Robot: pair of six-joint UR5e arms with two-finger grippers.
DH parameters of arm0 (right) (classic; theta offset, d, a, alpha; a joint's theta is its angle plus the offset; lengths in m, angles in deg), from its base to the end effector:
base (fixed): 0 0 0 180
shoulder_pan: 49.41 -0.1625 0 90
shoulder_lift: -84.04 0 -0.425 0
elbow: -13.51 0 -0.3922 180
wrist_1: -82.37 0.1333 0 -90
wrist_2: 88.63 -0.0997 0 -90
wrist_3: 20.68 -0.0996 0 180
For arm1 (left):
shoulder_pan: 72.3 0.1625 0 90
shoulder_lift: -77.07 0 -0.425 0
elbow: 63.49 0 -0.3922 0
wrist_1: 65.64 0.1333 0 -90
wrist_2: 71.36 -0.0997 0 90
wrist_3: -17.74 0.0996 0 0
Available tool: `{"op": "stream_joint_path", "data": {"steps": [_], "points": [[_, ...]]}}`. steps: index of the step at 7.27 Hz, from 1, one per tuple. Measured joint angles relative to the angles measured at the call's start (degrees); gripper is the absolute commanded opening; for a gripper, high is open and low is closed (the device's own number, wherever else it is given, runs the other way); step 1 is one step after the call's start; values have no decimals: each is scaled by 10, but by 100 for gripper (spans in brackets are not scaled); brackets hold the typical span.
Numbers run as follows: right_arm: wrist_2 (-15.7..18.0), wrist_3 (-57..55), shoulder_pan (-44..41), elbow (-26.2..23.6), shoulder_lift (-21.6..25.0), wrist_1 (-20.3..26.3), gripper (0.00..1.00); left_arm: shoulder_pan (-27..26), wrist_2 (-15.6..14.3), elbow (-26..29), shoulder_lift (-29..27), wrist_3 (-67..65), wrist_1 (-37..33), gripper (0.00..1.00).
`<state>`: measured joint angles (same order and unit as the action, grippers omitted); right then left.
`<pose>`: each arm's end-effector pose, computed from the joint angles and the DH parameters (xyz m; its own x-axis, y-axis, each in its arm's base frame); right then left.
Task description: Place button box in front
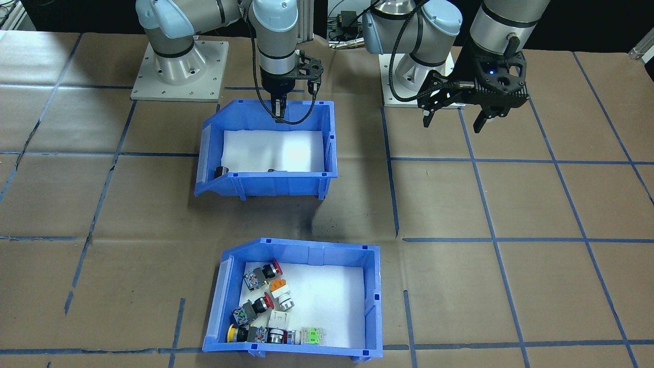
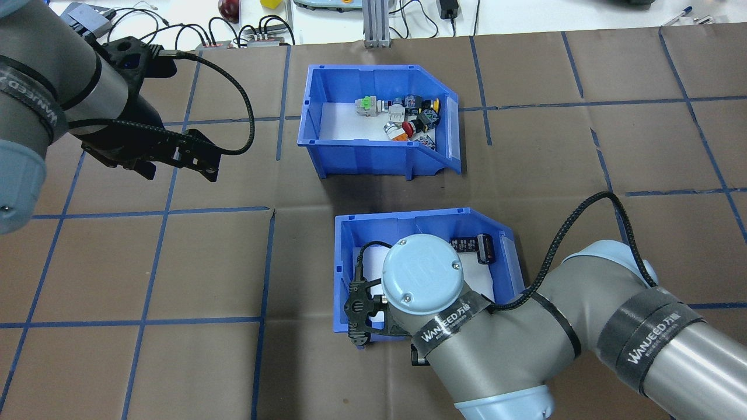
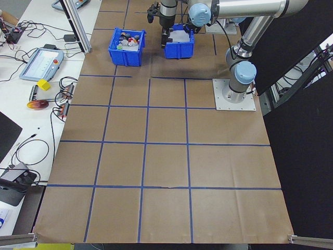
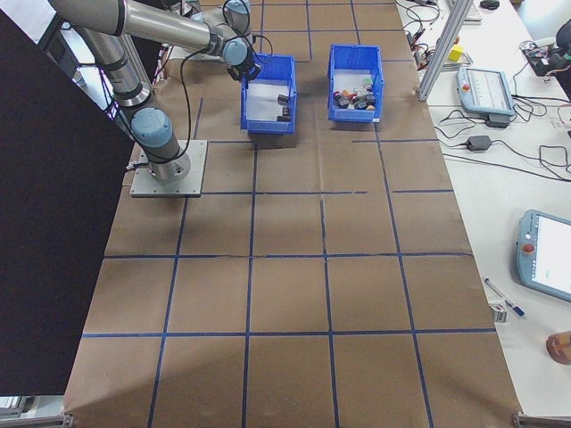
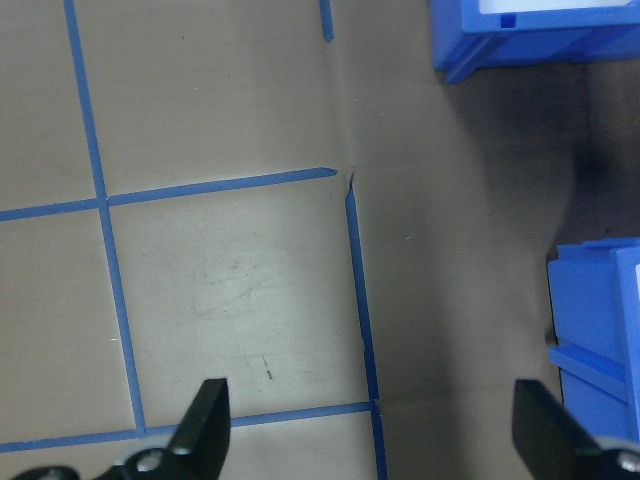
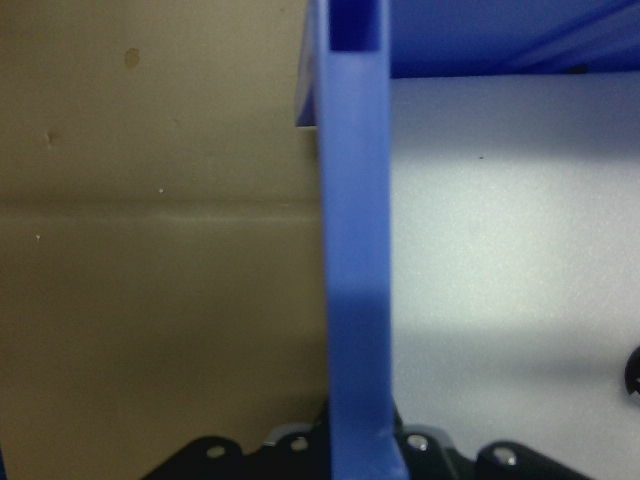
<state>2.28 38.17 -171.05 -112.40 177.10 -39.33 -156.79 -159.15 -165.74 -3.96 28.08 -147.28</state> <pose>0.3243 -0.2753 0.2726 0.0086 -0.9999 -0.0090 -0.9997 -0.0088 0.0240 -0.0949 -0.4446 0.4696 -0.9960 0.0869 0.0219 0.0845 0.9920 -0.0940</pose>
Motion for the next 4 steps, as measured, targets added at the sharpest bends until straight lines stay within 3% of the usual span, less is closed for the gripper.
{"op": "stream_joint_path", "data": {"steps": [1, 2, 4], "points": [[0, 5, 0, 0, 1, -3, 74, 5, 1, -1, 2, 1, 0, 99], [-2, 4, 0, 0, 2, -4, 100, 6, 1, -2, 2, 1, 0, 99], [-8, -4, 2, 4, 5, -6, 100, 7, 2, -2, 3, 1, 0, 99]]}}
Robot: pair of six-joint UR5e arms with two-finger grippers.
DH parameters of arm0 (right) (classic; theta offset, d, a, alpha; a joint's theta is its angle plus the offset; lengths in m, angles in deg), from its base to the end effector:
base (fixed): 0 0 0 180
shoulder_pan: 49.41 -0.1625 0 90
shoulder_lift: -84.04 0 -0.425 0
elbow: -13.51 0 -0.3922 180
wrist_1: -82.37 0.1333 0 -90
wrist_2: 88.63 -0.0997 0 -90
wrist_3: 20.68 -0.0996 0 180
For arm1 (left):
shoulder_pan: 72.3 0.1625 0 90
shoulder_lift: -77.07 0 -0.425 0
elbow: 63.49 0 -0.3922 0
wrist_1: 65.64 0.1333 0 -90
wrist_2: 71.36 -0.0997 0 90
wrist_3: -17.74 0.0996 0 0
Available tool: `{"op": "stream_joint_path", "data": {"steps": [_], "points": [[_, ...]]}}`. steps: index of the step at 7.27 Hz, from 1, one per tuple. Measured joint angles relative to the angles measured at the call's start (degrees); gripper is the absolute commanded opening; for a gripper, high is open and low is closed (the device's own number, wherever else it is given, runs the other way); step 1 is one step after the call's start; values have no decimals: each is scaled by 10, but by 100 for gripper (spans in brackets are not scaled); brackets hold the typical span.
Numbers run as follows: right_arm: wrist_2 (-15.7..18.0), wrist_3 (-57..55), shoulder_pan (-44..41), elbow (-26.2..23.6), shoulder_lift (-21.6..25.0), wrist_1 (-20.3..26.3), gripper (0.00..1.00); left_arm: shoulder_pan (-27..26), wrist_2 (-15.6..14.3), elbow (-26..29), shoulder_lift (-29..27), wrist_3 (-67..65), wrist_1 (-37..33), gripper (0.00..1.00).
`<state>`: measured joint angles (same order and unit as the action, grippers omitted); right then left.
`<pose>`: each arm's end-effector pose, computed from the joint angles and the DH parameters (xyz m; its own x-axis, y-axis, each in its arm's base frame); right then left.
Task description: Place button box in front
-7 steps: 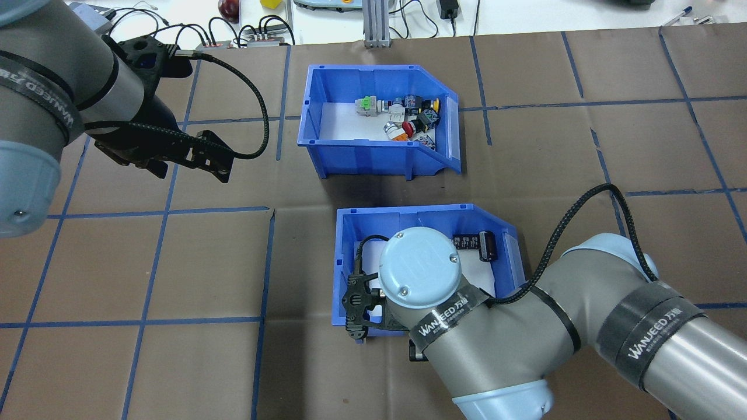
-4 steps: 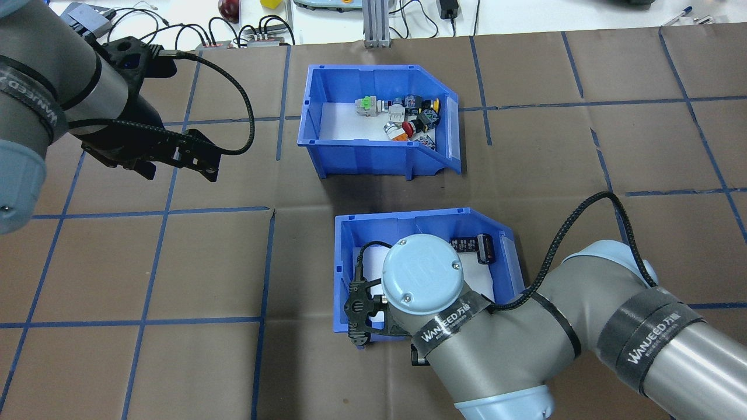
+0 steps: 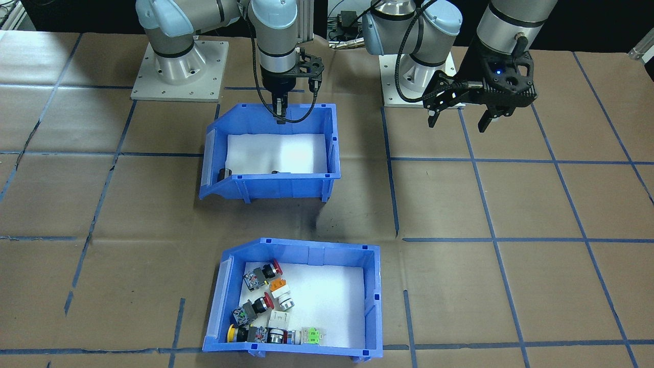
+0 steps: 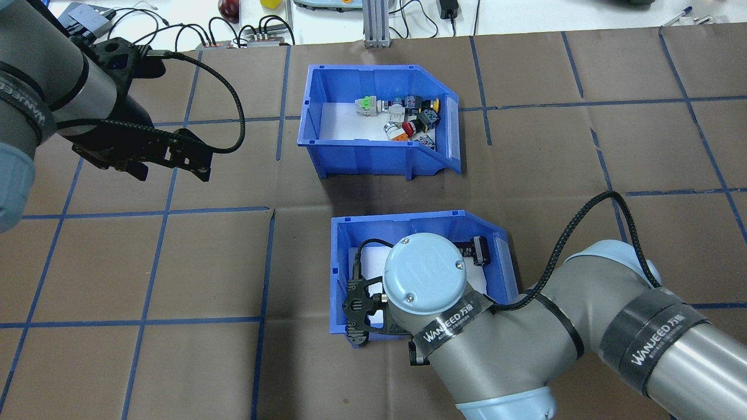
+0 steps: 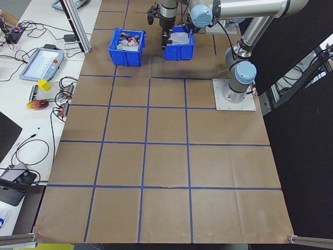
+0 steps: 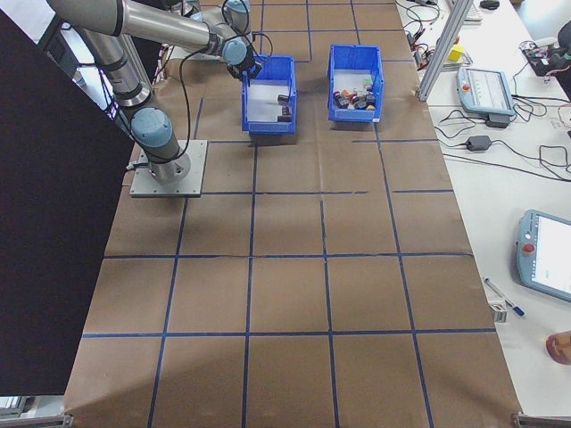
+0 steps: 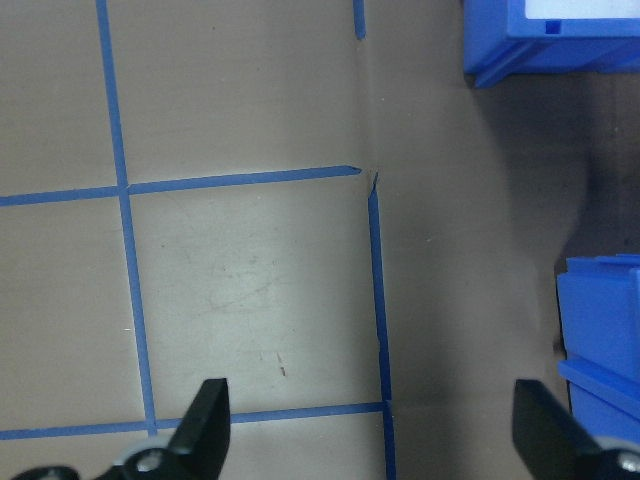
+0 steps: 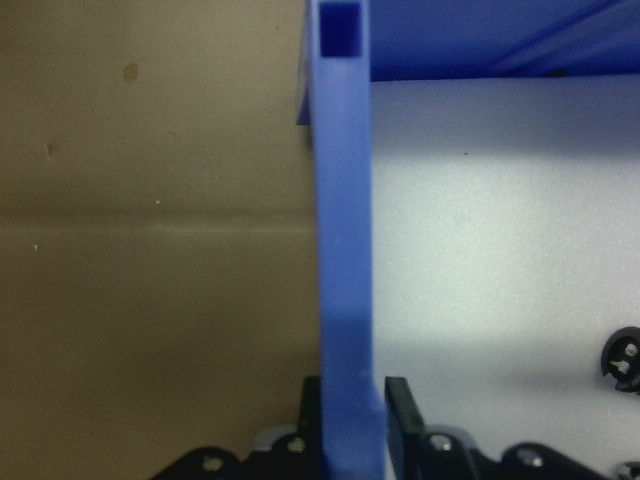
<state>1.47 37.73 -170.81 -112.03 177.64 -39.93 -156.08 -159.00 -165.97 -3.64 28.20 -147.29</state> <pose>0.3254 -0.2776 0.2802 -0.0033 -1.0000 0.0063 -1.0000 0.0033 -0.0018 -0.0899 -0.4436 0.4700 -0.9967 0.0769 0.0240 0.0743 0.9926 -0.0959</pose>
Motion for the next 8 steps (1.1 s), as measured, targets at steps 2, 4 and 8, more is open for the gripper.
{"op": "stream_joint_path", "data": {"steps": [2, 4, 8], "points": [[0, -7, 6, 22, 11, 7, 100, 0, 0, 0, 0, 0, 0, 99], [0, -11, 18, 81, 24, 64, 100, 1, 0, 0, 0, 0, 0, 99], [-1, -72, 178, 176, 27, 156, 100, 0, 0, 0, 1, -2, 0, 99]]}}
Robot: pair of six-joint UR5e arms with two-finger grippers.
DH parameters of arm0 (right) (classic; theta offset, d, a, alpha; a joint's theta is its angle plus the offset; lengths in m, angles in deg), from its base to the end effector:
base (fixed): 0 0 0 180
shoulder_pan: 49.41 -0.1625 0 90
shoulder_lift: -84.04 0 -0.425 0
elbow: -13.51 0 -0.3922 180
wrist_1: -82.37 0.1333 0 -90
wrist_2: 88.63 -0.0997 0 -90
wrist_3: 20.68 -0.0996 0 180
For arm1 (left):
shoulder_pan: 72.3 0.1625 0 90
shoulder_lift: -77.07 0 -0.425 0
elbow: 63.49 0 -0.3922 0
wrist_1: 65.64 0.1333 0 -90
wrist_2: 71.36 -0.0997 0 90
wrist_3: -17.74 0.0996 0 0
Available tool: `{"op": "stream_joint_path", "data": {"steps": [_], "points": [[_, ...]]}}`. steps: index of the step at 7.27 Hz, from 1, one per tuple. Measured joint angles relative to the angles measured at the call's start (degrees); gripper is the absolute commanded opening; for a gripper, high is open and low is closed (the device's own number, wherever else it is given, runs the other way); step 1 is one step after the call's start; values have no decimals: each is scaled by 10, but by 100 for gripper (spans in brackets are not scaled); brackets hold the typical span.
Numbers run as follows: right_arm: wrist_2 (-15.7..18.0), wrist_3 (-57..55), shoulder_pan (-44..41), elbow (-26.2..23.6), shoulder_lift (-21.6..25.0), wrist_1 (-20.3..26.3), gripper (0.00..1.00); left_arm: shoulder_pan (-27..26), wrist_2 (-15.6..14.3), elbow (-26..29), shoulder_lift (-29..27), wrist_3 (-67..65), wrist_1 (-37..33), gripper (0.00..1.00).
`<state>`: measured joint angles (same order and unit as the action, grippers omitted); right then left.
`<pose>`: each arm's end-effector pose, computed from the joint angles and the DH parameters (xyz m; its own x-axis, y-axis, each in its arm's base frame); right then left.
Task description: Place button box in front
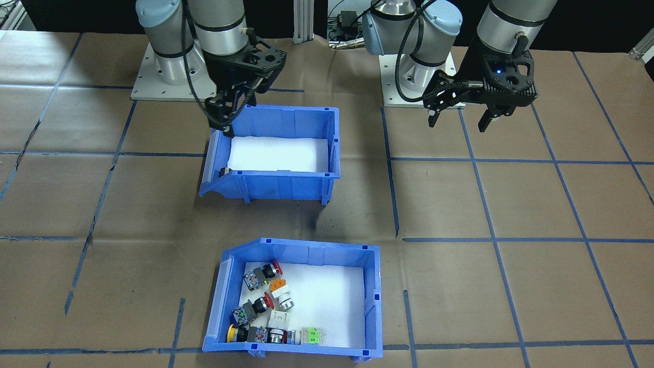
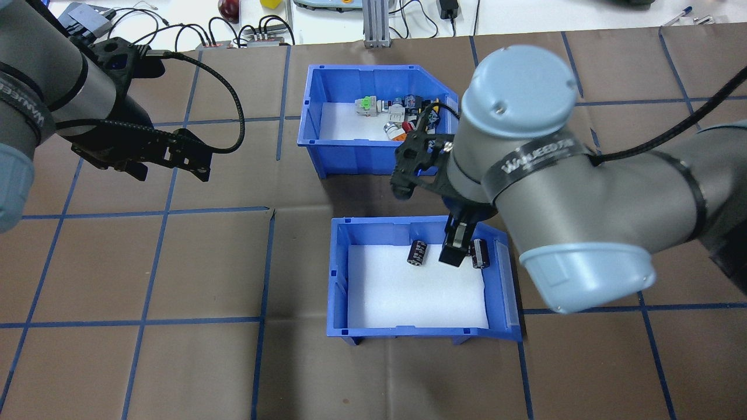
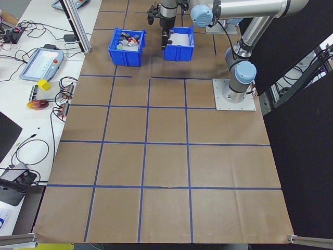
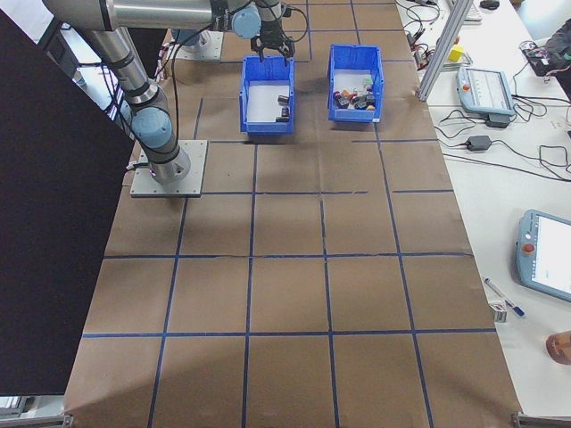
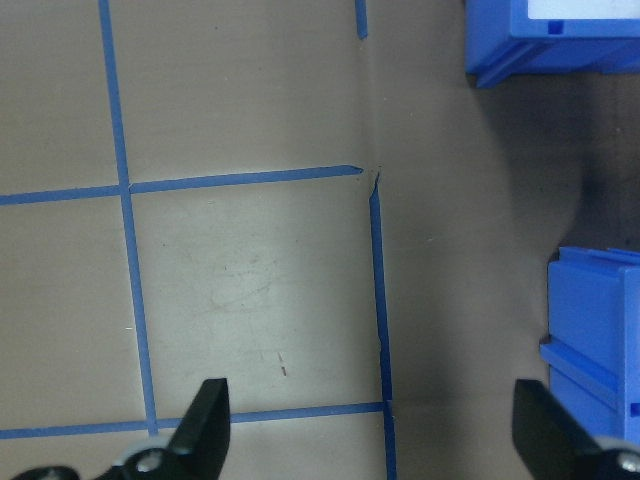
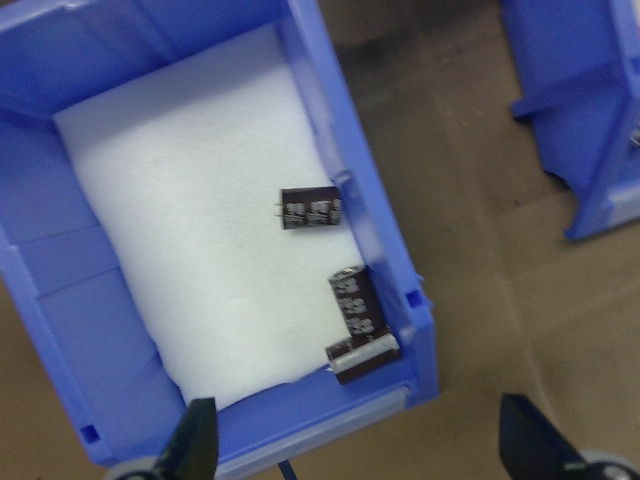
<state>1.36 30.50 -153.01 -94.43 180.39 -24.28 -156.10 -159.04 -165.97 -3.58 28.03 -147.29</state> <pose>0.2343 -0.4015 0.4157 -0.4268 -0.9017 0.0686 -0.9041 0.4237 -0.0554 -0.0900 -0.4432 0.4704 -0.9970 0.0743 0.0234 0.0717 0.9927 -0.0967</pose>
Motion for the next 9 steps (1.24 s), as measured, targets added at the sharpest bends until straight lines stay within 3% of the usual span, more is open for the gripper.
{"op": "stream_joint_path", "data": {"steps": [2, 4, 7, 9], "points": [[1, -103, 101, 38, -1, 40, 100, -2, 3, -1, 2, -6, -3, 99], [5, -254, 152, 93, -7, 71, 100, -2, 13, -3, 12, -18, -28, 99], [6, -434, 166, 156, -41, 130, 100, -5, 11, -1, 33, -81, -84, 99], [7, -496, 166, 163, -55, 168, 100, -14, 11, -1, 46, -88, -95, 99]]}}
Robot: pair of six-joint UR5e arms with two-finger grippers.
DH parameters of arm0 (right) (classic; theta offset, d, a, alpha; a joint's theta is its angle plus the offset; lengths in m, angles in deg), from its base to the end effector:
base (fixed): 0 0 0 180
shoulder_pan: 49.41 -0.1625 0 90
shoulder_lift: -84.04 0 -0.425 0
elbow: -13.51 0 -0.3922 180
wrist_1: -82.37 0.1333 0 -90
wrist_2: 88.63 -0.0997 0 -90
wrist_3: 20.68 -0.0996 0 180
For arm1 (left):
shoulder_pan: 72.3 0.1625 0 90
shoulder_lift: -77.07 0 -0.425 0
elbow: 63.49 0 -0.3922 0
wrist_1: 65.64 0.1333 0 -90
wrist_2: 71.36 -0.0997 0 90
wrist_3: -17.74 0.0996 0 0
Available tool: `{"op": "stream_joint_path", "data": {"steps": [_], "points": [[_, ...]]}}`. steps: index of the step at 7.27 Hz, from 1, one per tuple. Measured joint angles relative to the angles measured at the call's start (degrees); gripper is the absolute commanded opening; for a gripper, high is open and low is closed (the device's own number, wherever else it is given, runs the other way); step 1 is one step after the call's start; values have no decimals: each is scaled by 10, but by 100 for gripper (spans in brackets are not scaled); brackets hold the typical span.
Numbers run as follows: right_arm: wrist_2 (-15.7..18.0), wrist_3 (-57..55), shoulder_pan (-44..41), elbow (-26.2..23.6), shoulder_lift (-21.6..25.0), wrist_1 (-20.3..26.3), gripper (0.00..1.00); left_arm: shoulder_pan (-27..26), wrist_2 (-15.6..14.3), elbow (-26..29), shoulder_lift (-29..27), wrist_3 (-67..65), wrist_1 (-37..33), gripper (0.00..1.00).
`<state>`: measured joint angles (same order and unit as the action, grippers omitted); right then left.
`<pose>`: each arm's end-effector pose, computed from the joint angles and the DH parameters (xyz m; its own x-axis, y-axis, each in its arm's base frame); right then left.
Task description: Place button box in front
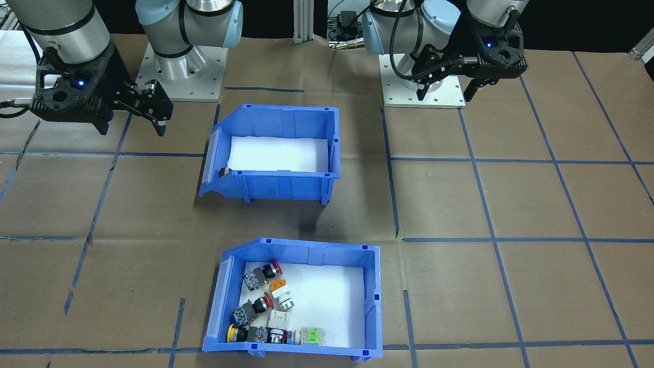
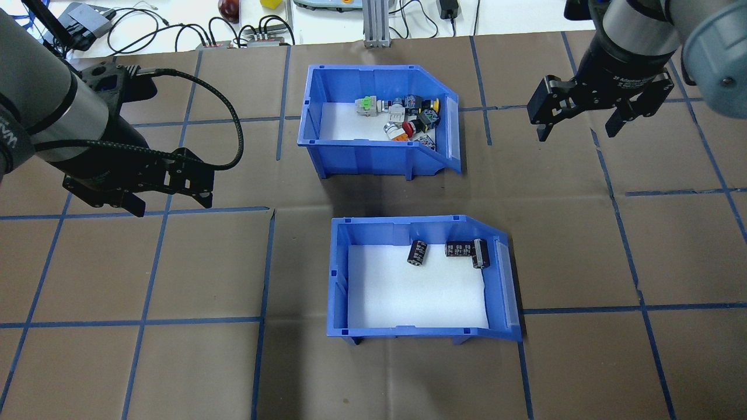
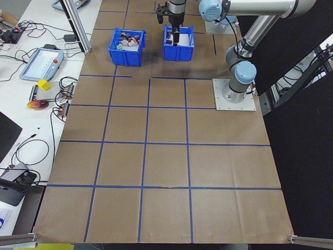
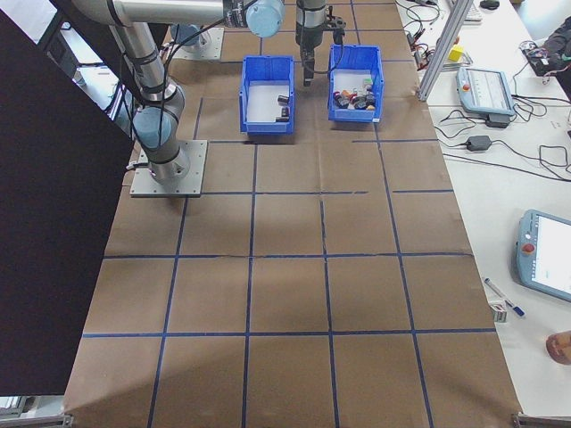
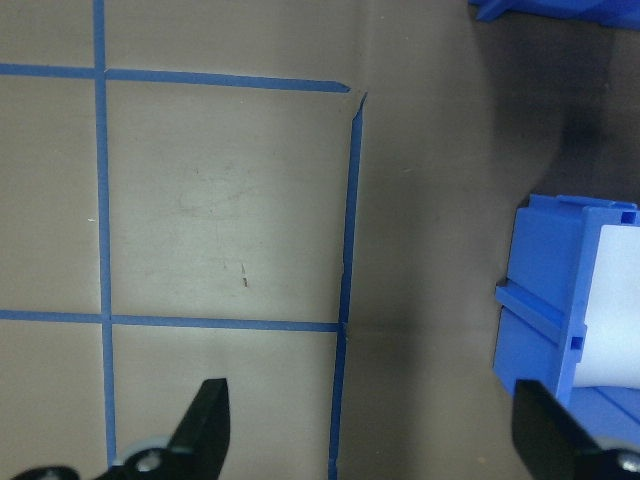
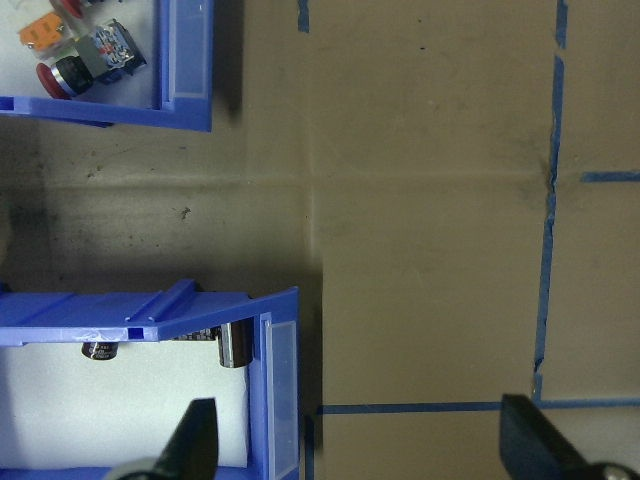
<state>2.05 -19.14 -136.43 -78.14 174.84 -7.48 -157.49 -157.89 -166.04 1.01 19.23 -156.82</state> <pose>0.1068 -0.4904 0.4803 -0.9996 0.0249 0.0114 0.0251 0.9995 0.0178 -0.1062 -0.4001 0.4854 -0.9965 -0.0575 0.0604 -0.0580 0.9983 -0.0052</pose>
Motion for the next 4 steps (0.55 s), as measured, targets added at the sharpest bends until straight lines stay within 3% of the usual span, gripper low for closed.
{"op": "stream_joint_path", "data": {"steps": [4], "points": [[-2, -27, -1, 4, -3, 14, 100, -27, -28, 2, 1, 0, -2, 99]]}}
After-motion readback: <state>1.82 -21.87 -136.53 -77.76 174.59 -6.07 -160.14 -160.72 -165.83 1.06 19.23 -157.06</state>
